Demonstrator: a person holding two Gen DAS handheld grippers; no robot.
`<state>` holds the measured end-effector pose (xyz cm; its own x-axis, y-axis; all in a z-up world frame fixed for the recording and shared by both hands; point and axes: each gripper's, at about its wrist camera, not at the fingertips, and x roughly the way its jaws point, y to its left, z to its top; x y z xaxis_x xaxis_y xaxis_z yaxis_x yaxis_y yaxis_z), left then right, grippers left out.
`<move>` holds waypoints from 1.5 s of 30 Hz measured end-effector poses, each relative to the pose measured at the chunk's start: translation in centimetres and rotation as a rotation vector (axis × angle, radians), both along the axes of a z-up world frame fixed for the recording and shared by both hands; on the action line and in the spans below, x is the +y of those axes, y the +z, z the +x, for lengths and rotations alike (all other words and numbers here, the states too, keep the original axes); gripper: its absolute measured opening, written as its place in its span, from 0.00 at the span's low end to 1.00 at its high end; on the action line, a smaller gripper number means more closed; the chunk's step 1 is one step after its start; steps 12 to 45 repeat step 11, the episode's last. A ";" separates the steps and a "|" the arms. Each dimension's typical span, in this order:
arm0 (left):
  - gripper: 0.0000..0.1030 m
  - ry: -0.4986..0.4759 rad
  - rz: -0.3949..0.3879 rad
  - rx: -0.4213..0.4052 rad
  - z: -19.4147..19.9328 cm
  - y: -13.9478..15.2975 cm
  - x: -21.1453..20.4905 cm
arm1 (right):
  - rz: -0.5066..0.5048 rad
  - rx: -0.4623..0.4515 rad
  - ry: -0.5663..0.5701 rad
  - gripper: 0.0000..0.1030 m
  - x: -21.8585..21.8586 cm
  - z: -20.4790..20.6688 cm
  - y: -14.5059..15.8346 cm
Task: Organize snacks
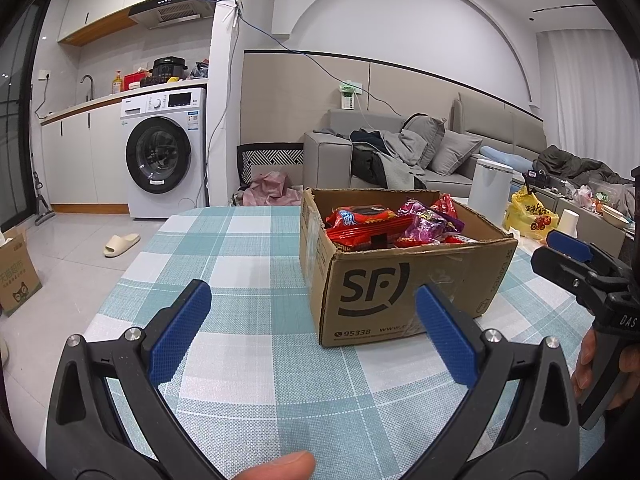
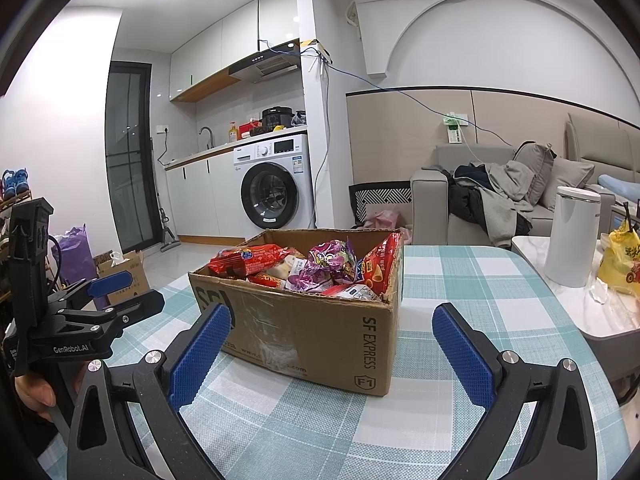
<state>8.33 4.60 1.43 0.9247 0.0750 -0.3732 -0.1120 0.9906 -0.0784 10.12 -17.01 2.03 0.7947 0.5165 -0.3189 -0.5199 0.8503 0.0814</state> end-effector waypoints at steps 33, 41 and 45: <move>0.99 -0.013 0.012 -0.007 0.1 0.0 -0.5 | 0.002 0.003 -0.001 1.00 -0.1 0.1 0.0; 0.99 -0.013 0.012 -0.007 0.1 0.0 -0.5 | 0.002 0.003 -0.001 1.00 -0.1 0.1 0.0; 0.99 -0.013 0.012 -0.007 0.1 0.0 -0.5 | 0.002 0.003 -0.001 1.00 -0.1 0.1 0.0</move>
